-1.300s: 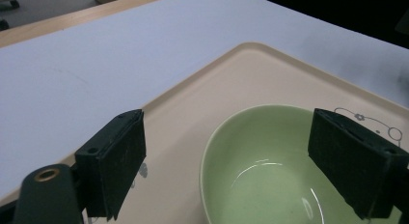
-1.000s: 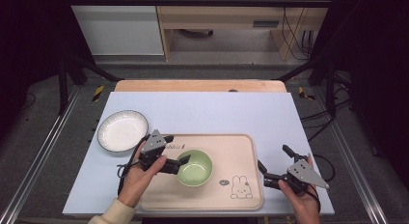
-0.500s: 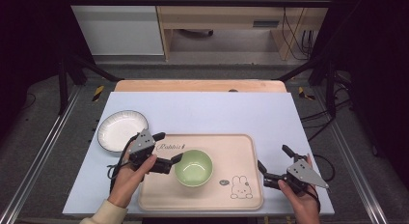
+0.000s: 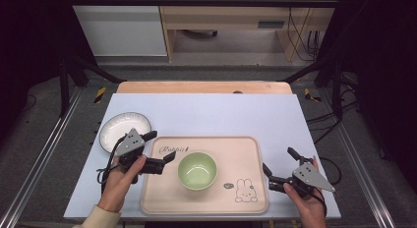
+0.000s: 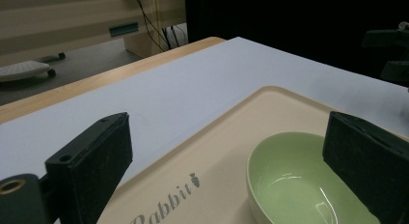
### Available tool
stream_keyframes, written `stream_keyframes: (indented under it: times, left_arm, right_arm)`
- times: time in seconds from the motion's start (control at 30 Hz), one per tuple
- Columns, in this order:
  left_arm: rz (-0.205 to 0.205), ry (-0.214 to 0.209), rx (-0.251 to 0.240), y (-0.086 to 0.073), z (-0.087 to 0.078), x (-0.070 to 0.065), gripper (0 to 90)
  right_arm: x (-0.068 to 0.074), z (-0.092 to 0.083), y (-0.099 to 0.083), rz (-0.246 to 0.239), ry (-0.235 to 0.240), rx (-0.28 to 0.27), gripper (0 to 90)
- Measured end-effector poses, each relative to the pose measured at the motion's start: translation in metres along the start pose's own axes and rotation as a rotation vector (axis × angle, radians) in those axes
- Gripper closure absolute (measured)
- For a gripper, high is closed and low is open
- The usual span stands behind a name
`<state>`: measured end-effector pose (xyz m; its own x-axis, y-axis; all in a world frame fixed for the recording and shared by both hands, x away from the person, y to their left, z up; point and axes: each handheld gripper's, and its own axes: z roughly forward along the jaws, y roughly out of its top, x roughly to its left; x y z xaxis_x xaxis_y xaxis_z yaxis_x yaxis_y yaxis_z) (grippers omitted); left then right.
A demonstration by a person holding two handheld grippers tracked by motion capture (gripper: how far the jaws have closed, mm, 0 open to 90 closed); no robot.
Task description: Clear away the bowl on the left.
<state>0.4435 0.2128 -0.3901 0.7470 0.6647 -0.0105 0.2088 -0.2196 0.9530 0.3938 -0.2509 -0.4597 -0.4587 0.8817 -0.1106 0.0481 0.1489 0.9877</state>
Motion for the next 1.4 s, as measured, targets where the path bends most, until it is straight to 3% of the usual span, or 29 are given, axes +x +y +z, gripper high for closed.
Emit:
stream_keyframes:
  times: [0.2, 0.43, 0.67, 0.83, 1.4]
  left_arm:
    - [0.004, 0.002, -0.032, 0.002, -0.012, 0.006, 3.6]
    - [-0.020, 0.013, -0.048, 0.004, -0.027, 0.014, 3.6]
    - [-0.034, 0.063, -0.099, -0.001, -0.049, 0.026, 3.8]
    - [-0.047, 0.086, -0.105, -0.006, -0.062, 0.035, 3.7]
    - [-0.072, 0.127, -0.120, -0.030, -0.075, 0.049, 3.7]
  right_arm:
    - [0.000, 0.001, 0.000, 0.001, 0.002, 0.003, 2.4]
    - [0.001, 0.001, 0.000, 0.001, 0.003, 0.003, 2.3]
    - [0.001, 0.001, 0.000, 0.000, 0.003, 0.005, 2.4]
    - [0.001, 0.001, 0.000, -0.004, 0.004, 0.006, 2.4]
    - [0.001, 0.001, 0.000, -0.004, 0.004, 0.009, 2.4]
